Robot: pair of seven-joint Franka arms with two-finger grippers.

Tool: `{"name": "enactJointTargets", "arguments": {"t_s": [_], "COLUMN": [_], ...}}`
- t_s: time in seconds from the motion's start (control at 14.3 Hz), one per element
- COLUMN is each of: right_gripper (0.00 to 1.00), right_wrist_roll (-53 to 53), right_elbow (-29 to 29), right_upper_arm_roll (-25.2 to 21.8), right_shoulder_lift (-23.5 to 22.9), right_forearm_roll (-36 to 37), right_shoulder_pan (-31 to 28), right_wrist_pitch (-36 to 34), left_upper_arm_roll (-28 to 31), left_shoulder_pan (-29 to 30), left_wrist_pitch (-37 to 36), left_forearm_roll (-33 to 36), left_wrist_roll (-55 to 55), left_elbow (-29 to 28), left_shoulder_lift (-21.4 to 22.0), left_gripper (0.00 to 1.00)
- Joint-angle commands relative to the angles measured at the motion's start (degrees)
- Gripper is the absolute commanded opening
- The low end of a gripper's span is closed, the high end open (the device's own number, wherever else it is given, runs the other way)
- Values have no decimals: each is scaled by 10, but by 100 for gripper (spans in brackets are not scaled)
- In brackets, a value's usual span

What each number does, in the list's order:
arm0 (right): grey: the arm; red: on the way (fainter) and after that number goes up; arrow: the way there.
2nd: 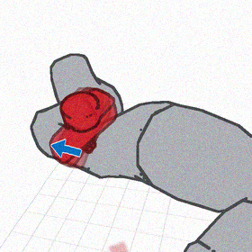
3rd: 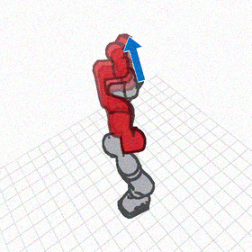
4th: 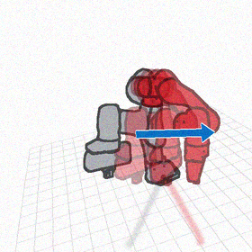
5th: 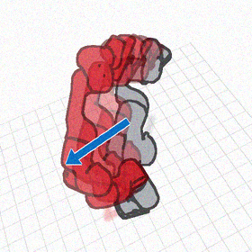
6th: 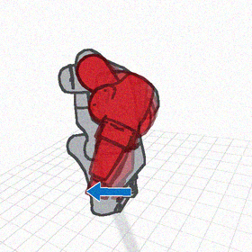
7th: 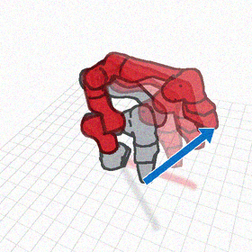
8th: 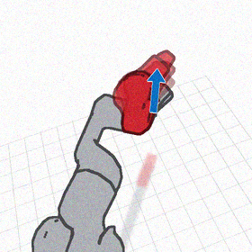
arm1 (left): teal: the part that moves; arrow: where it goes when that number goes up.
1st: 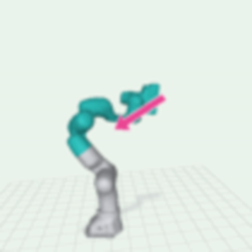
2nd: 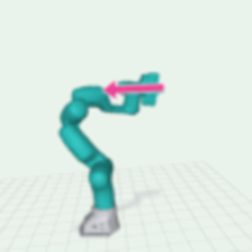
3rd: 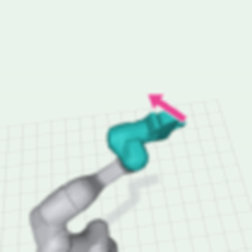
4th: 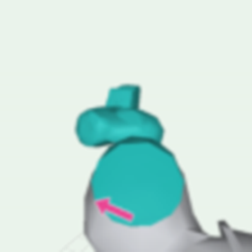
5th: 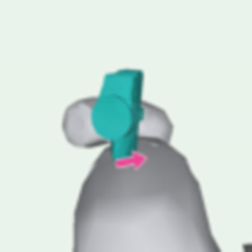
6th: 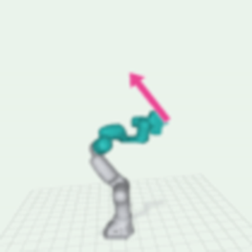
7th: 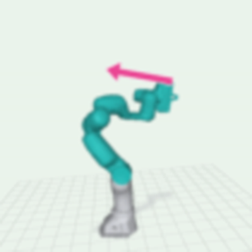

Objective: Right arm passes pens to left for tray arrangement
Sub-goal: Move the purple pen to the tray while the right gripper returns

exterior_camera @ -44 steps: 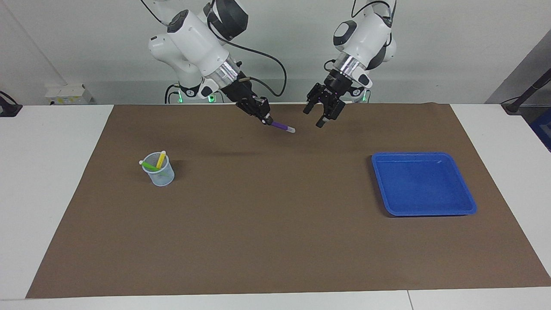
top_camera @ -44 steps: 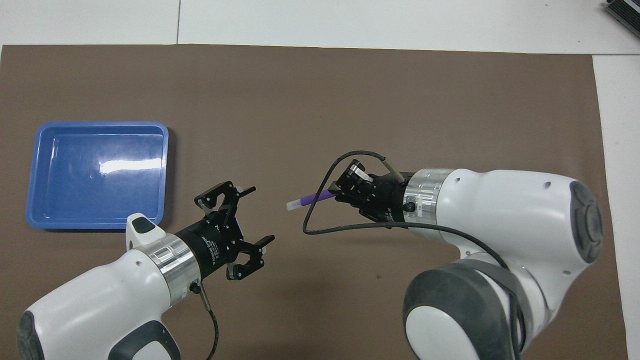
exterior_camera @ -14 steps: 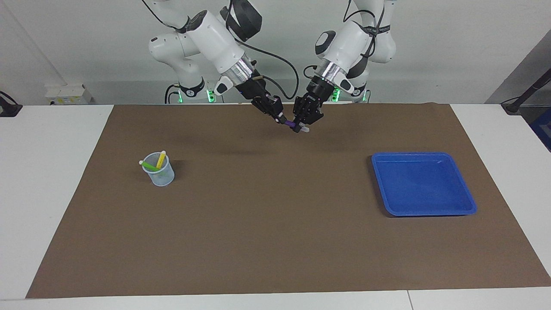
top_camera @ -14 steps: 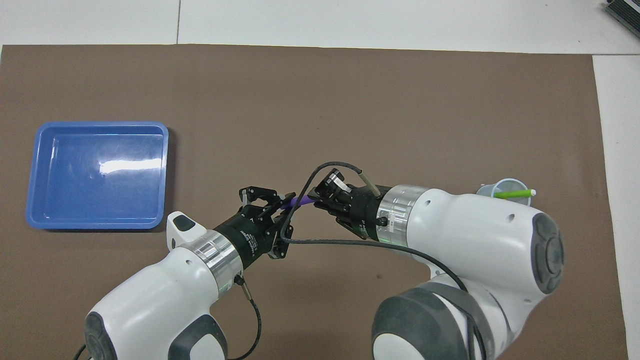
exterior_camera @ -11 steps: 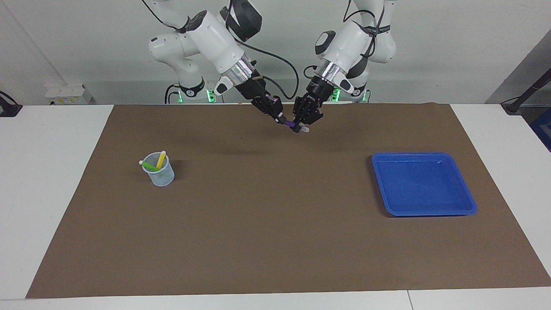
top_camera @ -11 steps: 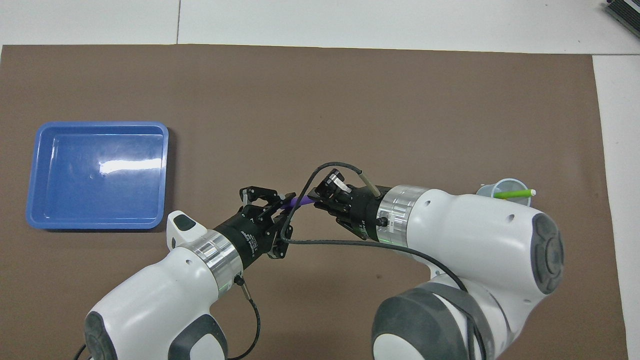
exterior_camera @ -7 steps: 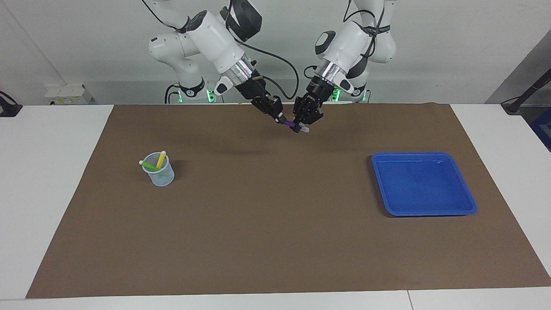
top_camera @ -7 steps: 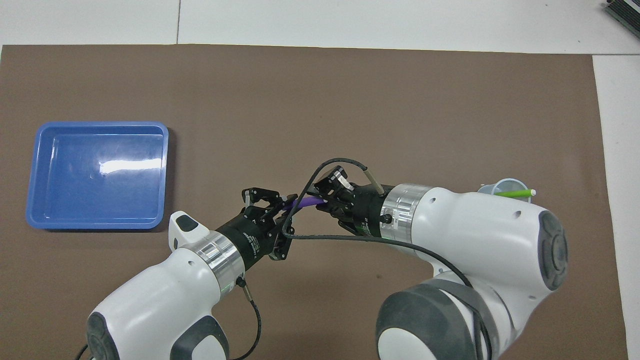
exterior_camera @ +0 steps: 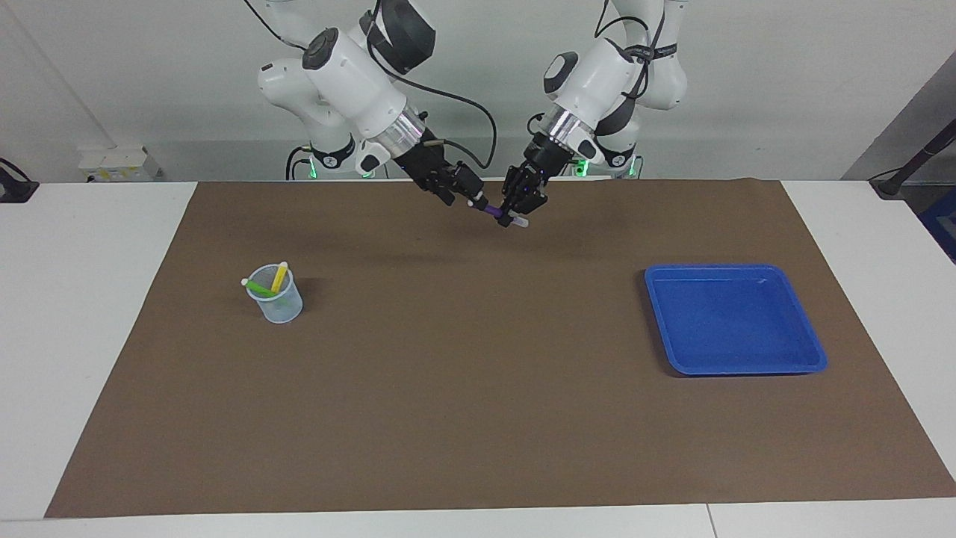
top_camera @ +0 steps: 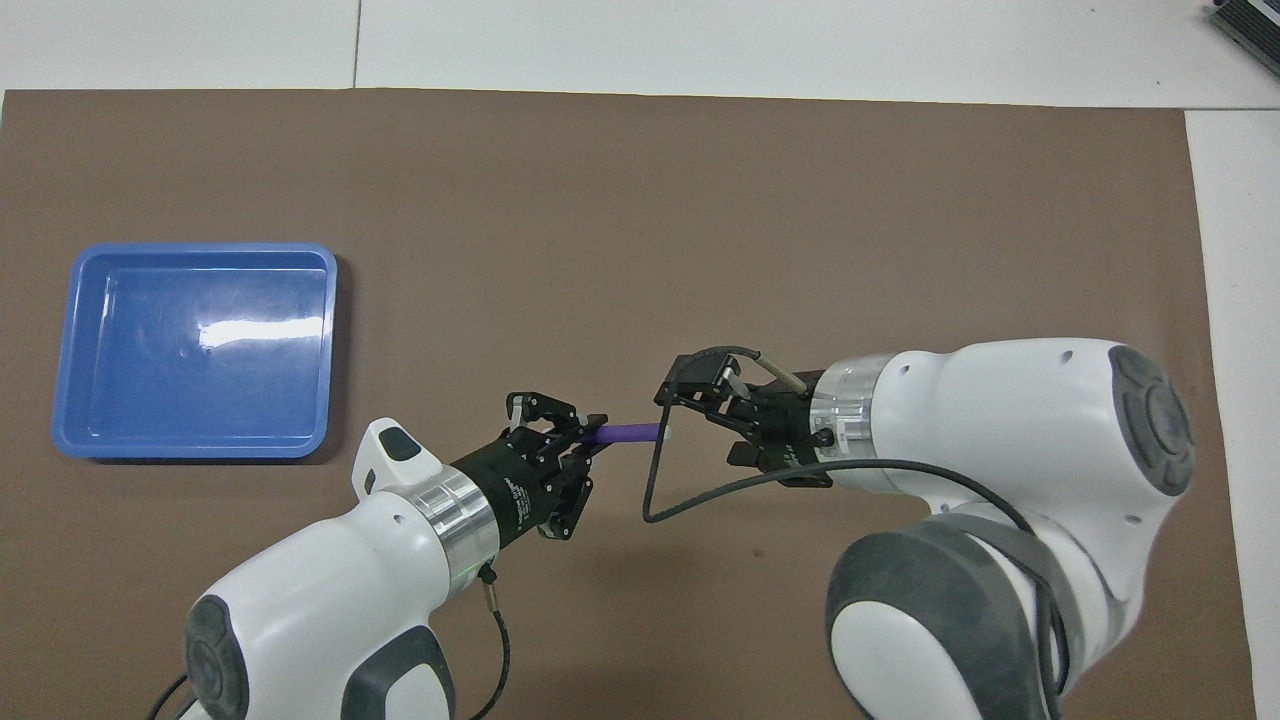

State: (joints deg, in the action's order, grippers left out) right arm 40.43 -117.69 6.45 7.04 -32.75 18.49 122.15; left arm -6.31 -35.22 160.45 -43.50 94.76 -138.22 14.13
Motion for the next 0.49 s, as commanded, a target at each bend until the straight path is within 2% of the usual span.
{"name": "enactJointTargets", "arguments": {"t_s": [0.0,0.28,0.42], "right_gripper": [100,100,100], "right_wrist_roll": [-114,-335,-409], "right_elbow": [-2,-3,-7], "right_upper_arm_roll": [2,3,3], "right_shoulder_lift": [14,22,28], "right_forearm_roll": [52,174,245], "right_shoulder_pan": [-42,-104,-122], "right_wrist_pitch": [-72,-153,-175], "left_upper_arm_roll": [3,3,3], "left_shoulder_pan": [41,102,131], "left_wrist_pitch": [-102,-244,-316], "left_forearm_roll": [-7,21,100], "left_wrist_roll": [-121,-304,-366], "left_elbow": [17,30,47], "left_shoulder_lift": [10,19,20], "left_gripper": [0,0,0]}}
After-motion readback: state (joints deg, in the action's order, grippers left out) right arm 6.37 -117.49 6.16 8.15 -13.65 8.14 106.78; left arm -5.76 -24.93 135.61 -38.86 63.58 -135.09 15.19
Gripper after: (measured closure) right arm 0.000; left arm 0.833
